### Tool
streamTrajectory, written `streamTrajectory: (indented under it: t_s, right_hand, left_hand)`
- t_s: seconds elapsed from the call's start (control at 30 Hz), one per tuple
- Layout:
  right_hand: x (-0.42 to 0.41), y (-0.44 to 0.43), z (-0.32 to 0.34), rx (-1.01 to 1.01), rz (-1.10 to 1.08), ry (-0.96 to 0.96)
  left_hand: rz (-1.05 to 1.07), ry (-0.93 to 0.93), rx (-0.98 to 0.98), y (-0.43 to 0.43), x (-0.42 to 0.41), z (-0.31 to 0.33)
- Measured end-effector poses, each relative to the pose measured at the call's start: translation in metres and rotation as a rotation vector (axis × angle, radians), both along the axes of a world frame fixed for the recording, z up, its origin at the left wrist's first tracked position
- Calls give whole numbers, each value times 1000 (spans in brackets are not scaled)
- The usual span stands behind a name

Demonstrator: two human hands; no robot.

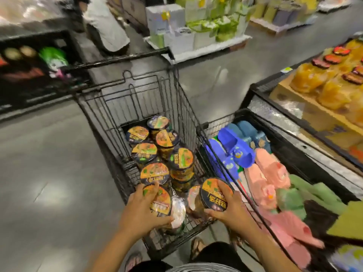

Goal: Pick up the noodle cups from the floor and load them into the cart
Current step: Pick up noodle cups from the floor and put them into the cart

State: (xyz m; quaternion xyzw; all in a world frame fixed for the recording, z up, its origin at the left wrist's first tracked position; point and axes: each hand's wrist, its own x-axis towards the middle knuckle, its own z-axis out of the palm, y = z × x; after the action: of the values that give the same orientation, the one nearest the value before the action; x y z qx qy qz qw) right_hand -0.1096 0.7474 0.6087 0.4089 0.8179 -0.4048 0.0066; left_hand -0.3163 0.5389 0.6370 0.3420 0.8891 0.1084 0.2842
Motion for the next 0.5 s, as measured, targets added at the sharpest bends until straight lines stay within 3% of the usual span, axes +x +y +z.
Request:
streamTrajectory:
  t_s: [0.17, 0.5]
  right_hand:
    - [-26, 32, -18, 46, 203, -40]
    - [-55, 55, -62, -13, 339, -136]
  left_hand:
    - [153, -12, -35, 11, 25, -14]
    - [238, 55, -121, 49, 51, -69]
